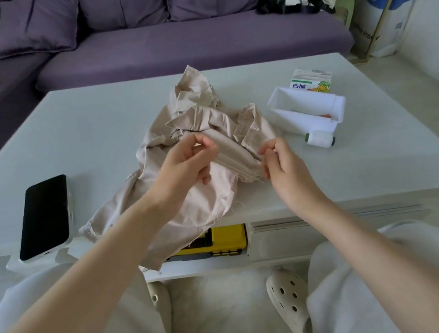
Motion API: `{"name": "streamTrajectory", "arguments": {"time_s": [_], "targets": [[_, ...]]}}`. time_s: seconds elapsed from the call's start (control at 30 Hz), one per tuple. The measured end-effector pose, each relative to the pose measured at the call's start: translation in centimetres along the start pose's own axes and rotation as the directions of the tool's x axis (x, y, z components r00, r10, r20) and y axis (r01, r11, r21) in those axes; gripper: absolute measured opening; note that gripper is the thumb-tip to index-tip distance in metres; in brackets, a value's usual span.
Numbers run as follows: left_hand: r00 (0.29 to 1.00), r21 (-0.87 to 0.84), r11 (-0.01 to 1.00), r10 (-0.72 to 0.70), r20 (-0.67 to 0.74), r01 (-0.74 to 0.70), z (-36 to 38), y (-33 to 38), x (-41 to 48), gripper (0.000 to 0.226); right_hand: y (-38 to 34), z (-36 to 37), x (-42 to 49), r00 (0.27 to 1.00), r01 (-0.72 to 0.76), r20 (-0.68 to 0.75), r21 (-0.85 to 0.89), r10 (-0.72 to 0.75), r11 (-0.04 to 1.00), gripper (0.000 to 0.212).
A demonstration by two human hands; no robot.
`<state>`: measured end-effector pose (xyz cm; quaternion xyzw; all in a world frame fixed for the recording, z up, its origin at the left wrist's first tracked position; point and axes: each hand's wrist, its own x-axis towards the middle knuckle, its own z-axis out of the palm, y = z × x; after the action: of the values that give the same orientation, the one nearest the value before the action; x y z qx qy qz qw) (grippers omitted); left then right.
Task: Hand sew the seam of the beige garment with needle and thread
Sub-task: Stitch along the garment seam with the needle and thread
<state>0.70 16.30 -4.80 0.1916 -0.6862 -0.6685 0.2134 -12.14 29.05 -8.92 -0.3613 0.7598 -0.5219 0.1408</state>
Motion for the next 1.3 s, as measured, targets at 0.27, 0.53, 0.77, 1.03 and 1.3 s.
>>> {"name": "streamTrajectory", "arguments": {"time_s": [0.27,0.53,0.77,1.03,1.3], "targets": [[0.99,-0.078,0.991,-0.114,-0.087,0.108,-1.6,-2.5,-0.2,0.018,-0.5,0.6,-1.8,0.989,0.072,0.123,0.095,-0.084,0.993,0.023],[0.953,0.336,0.911,-0.286,0.094,0.24,-3.3,-3.3,-2.1,0.029,1.3,-0.3,0.6,0.963,-0.115,-0.233,0.088,0.133,0.989,0.013],[0.952,0.377,0.904,-0.27,0.144,0.2,-3.0,-1.9,-3.0,0.035,0.0,1.7,-1.1,0.944,0.322,-0.036,-0.121,-0.328,0.939,0.015],[0.998,0.531,0.847,-0.028,0.052,-0.003,-0.7,-0.9,-3.1,0.032,-2.1,3.7,-1.9,0.957,0.188,0.189,0.179,-0.221,0.966,0.02],[0.995,0.572,0.818,0.006,-0.099,0.052,-2.2,-1.1,-2.8,0.03,-2.1,3.3,-0.1,0.983,-0.092,0.183,0.411,0.017,0.907,0.024]]}}
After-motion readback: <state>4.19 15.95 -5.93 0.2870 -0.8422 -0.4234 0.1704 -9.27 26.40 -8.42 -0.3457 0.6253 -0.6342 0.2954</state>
